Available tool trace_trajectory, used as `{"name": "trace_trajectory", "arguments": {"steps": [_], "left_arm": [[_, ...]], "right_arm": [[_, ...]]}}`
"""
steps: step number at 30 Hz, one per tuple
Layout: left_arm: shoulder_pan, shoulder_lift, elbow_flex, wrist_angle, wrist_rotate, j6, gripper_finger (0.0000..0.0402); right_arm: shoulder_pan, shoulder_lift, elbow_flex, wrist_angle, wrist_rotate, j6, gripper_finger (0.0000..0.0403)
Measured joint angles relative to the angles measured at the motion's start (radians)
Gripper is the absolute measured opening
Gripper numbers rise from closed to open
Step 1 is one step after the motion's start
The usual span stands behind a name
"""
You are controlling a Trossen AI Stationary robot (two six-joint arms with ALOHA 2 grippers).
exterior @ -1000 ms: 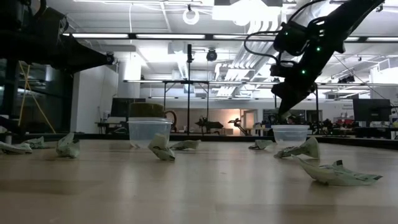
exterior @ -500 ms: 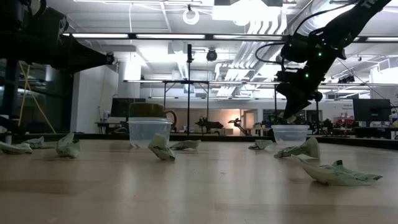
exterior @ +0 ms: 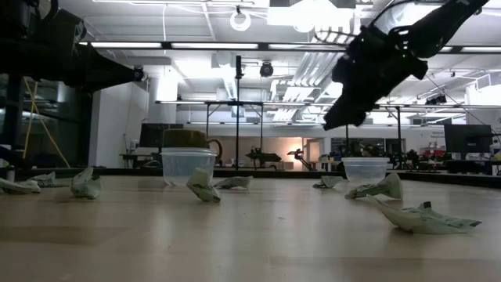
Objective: Pick and place Stevia / Truvia into bins
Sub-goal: Put the white stevia packet into the right transparent container
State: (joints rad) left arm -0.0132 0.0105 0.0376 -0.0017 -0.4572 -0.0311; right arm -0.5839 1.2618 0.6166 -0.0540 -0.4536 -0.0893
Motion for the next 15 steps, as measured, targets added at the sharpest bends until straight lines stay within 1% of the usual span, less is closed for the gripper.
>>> {"name": "trace_trajectory", "arguments": {"steps": [1,2,5,7,11,15], "left_arm": [[0.0,0.0,0.0,0.0,0.0,0.0,0.0145],[0.0,0.0,0.0,0.0,0.0,0.0,0.0145],[0.0,0.0,0.0,0.0,0.0,0.0,0.0145],[0.0,0.0,0.0,0.0,0.0,0.0,0.0145],[0.0,0.0,0.0,0.0,0.0,0.0,0.0145],[0.0,0.0,0.0,-0.001,0.0,0.0,0.0145]], "right_arm": [[0.049,0.001,-0.008,0.004,0.009,-0.03,0.0225],[0.095,0.003,-0.018,0.004,0.04,-0.057,0.0231],[0.221,0.016,-0.029,0.011,0.199,-0.107,0.0246],[0.281,0.036,-0.029,0.021,0.271,-0.11,0.0253],[0.356,0.117,-0.029,0.052,0.334,-0.111,0.0256],[0.378,0.218,-0.03,0.07,0.413,-0.118,0.0255]]}}
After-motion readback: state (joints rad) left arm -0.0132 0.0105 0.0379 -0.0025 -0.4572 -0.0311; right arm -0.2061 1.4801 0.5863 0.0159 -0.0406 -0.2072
